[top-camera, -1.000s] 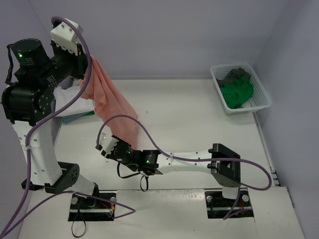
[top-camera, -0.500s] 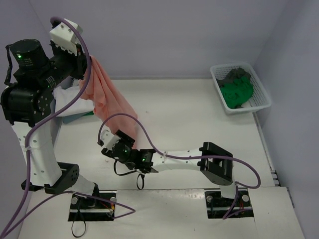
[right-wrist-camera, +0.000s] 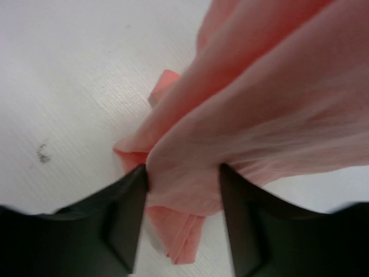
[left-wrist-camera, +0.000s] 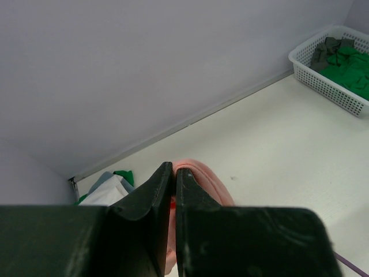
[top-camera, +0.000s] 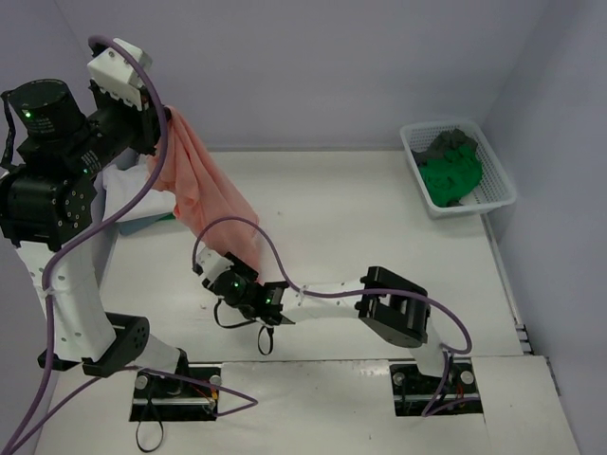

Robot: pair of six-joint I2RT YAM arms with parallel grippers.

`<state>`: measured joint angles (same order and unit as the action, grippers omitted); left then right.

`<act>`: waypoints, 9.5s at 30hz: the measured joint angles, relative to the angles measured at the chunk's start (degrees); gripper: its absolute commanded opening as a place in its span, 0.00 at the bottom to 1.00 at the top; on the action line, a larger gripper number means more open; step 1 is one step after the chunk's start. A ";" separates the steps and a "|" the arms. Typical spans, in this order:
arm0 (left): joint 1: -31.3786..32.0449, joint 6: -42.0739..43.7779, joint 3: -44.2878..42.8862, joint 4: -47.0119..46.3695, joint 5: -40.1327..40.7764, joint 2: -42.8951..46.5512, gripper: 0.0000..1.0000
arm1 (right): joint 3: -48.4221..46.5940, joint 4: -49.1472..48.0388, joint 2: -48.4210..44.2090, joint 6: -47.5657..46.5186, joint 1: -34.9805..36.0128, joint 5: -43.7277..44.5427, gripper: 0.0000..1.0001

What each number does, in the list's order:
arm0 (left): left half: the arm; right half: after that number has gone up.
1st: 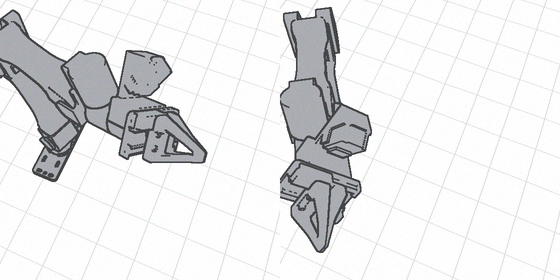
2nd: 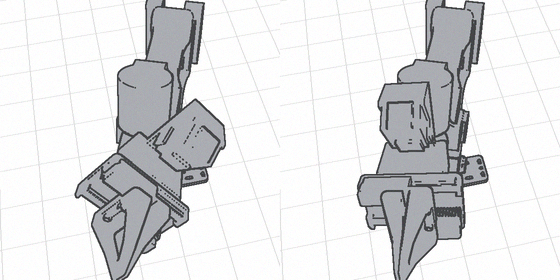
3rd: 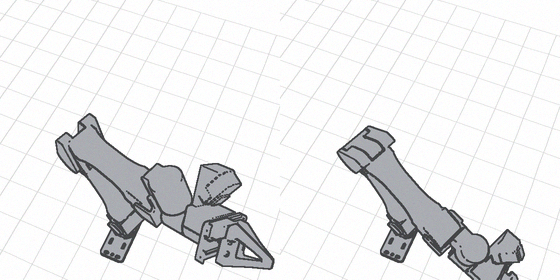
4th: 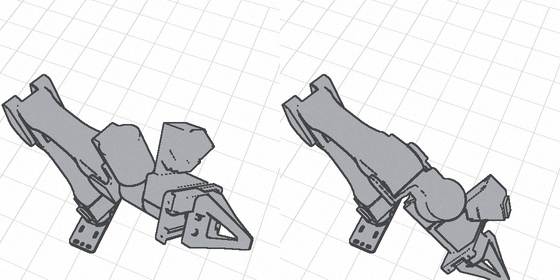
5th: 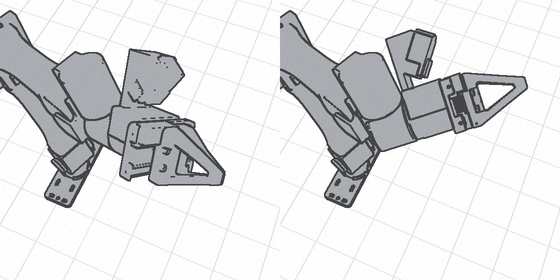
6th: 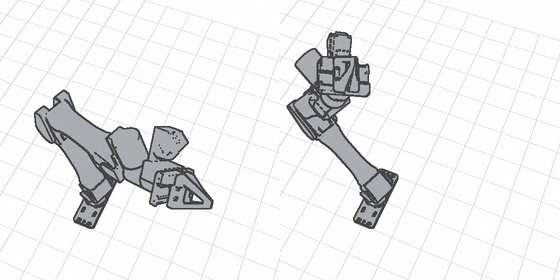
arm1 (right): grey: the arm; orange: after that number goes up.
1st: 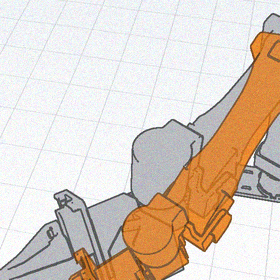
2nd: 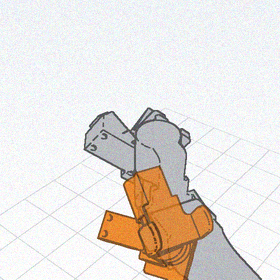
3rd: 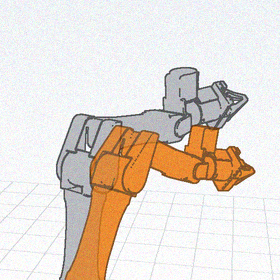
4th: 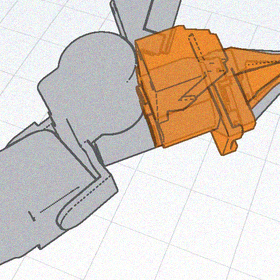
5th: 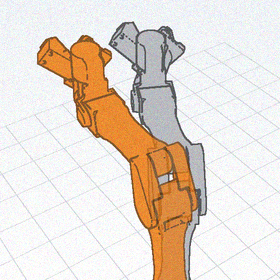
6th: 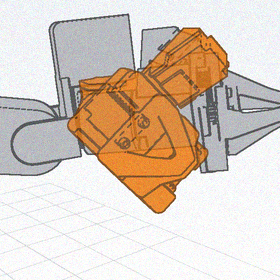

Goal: Fold and stack the t-shirts

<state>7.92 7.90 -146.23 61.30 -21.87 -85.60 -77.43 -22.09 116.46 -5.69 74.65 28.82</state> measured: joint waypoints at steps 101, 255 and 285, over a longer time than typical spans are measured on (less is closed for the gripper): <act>0.55 10.56 43.43 -29.14 -7.74 -15.91 0.03 | 10.91 26.08 -32.35 -21.00 -70.14 -48.06 0.00; 14.95 15.04 80.46 -8.02 5.68 16.33 0.79 | 51.12 47.98 -60.43 -56.22 -57.75 -27.15 0.57; 15.02 14.62 76.96 -9.35 8.59 11.85 0.79 | 42.73 46.71 -40.50 -63.43 -55.78 -33.33 0.50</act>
<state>22.94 22.52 -69.28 51.94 -13.28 -73.76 -34.70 24.62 75.96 -69.12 18.87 -4.51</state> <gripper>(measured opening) 0.786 0.507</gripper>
